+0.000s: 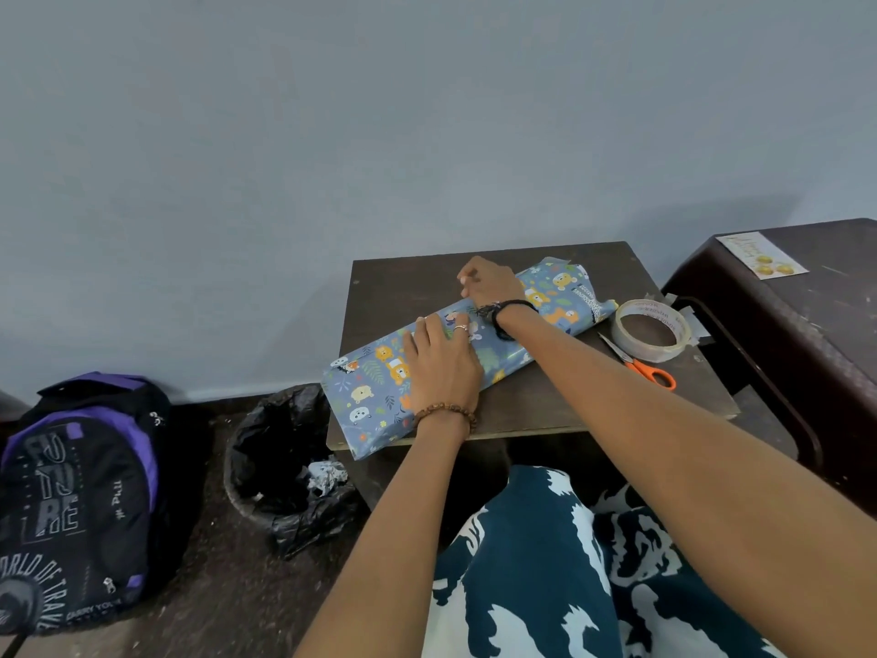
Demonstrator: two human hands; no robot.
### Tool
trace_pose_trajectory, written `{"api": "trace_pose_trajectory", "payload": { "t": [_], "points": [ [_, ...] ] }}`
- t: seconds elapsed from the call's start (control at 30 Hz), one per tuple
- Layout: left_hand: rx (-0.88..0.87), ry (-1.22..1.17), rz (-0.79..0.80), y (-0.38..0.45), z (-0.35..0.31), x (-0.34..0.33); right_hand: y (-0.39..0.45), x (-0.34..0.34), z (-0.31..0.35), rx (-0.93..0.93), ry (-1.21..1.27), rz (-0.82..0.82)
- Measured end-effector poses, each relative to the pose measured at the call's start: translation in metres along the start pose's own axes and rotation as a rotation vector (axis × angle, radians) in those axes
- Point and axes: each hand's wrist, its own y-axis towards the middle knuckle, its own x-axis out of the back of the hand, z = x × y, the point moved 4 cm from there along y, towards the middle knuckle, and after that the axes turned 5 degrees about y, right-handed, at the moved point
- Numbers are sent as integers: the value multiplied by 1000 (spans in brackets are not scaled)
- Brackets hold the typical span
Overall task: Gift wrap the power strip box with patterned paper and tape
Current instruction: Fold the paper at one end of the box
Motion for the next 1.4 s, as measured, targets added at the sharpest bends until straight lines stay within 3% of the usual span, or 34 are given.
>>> {"api": "trace_pose_trajectory", "payload": {
  "t": [0.1, 0.27, 0.37, 0.5, 0.6, 0.7, 0.83, 0.93, 1.03, 1.23, 1.4],
  "points": [
    [-4, 23, 14, 1, 1, -3, -15, 12, -7, -13, 356, -24],
    [-16, 43, -4, 2, 2, -5, -53, 24, -17, 149, 287, -70],
    [-19, 63, 2, 2, 2, -6, -77, 31, -34, 179, 315, -195],
    [-33, 113, 28, 9, -2, 1, -99, 46, -64, 48, 513, -440],
    [-207, 120, 12, 25, -21, 11, -105, 53, -96, -244, 685, -571],
    [-271, 13, 125, 52, -42, 17, -103, 52, -113, -358, 865, -524],
    [-203, 41, 450, 89, -59, -4, -95, 52, -119, -359, 1032, -479],
    [-135, 56, 665, 101, -58, -26, -91, 51, -122, -331, 1033, -460],
    [-133, 121, 759, 108, -56, -34, -89, 50, -124, -330, 1059, -450],
    [-273, 229, 726, 103, -76, -21, -93, 55, -122, -338, 1113, -420],
    [-464, 462, 615, 104, -89, 15, -112, 72, -110, -80, 796, -561]
  ]
}}
